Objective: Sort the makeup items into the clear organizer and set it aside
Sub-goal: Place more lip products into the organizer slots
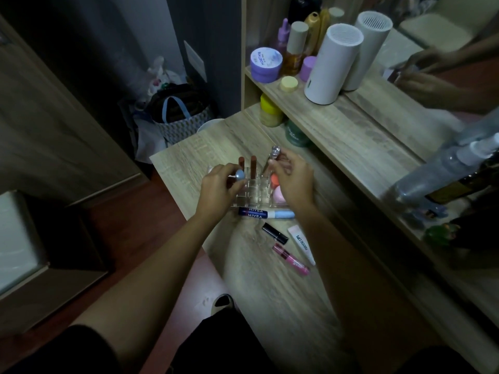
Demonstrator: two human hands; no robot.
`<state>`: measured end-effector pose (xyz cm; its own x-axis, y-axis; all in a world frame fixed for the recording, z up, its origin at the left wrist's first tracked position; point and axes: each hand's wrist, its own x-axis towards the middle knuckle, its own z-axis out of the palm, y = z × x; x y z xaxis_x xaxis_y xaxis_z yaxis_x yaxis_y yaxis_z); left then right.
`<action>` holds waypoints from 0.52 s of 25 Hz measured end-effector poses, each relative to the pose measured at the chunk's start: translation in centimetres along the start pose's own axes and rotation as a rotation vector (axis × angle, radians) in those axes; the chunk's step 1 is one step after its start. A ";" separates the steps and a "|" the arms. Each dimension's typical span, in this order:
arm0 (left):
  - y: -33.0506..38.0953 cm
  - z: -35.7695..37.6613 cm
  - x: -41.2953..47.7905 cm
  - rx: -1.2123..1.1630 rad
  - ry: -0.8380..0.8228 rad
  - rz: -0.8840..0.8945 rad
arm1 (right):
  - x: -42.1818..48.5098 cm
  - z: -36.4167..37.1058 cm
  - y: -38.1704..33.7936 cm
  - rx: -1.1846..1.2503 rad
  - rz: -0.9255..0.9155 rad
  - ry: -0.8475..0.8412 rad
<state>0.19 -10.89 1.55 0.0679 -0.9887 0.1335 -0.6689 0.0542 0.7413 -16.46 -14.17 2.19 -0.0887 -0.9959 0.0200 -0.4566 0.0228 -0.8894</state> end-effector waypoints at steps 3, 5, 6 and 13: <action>-0.5 0.6 -0.1 0.002 -0.014 -0.026 | 0.1 0.2 0.5 -0.070 -0.013 -0.034; -0.6 0.8 -0.1 -0.011 -0.018 -0.060 | 0.0 0.4 1.2 -0.086 -0.011 -0.063; -0.6 1.0 -0.1 -0.025 -0.013 -0.087 | 0.1 0.5 1.4 -0.089 -0.006 -0.084; -0.9 1.4 0.1 -0.047 -0.025 -0.158 | 1.1 0.5 1.6 -0.135 0.021 -0.160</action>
<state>-0.29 -11.26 -0.01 0.1506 -0.9886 -0.0026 -0.6157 -0.0958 0.7822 -16.91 -15.29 0.53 0.0369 -0.9961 -0.0800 -0.5715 0.0447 -0.8194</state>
